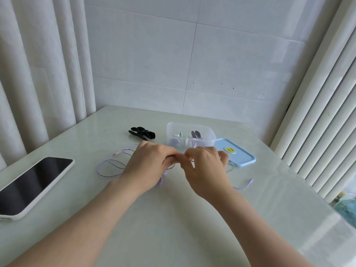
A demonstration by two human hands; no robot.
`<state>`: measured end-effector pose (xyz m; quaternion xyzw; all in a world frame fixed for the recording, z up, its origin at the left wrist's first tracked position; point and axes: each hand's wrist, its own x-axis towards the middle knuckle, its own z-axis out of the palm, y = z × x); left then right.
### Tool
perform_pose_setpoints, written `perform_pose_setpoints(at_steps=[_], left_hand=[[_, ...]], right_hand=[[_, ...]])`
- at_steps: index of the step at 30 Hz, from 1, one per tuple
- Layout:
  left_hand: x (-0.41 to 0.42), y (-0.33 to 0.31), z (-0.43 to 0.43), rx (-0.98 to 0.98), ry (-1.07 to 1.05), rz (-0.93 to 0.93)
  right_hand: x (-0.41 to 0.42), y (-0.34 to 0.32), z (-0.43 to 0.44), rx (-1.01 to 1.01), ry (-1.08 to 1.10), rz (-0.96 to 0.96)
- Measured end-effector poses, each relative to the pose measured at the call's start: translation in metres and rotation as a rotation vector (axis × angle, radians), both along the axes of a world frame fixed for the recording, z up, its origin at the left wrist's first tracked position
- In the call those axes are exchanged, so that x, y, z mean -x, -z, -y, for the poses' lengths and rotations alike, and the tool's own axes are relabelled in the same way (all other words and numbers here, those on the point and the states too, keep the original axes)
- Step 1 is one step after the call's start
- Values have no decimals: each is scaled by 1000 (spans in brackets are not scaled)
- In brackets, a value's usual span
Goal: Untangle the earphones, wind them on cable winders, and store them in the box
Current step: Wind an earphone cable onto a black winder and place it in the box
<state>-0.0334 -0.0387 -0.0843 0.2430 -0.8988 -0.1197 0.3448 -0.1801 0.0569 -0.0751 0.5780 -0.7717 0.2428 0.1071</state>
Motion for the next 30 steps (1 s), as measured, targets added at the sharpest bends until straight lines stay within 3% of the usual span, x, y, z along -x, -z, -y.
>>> perform_pose_setpoints(at_steps=[4,7,10,13,15,17,21,23,25,27,28,30], left_hand=[[1,7,6,-44,-60,-47],[3,6,12,-175,-191,-282],[3,-1,20,-576,-268,-646],[2,-10,25,-1035,-158,-943],[3,-14,24,-1253,-89,-1046],[2,-15,23,-1309,-90,-987],[0,-20,11,-1040,-185,-628],[2,-19,6,-964,-207,-560],[3,-17,4,-949,-215,-569],[4,-14,6,-910,-241,-599],[4,-14,6,-874,-271,-606],[3,-13,9,-830,-331,-649]], right_hand=[[9,3,5,134,-6,156],[17,2,6,164,86,218],[29,-3,2,154,119,402],[30,-7,-2,140,126,647],[30,-6,0,210,138,767],[29,-7,2,341,147,904],[24,-22,3,713,-50,1460],[23,-32,0,827,-181,1795],[20,-37,-3,832,-262,1965],[19,-38,-6,764,-167,1820],[20,-37,-7,711,-101,1613],[23,-31,-8,591,-21,1028]])
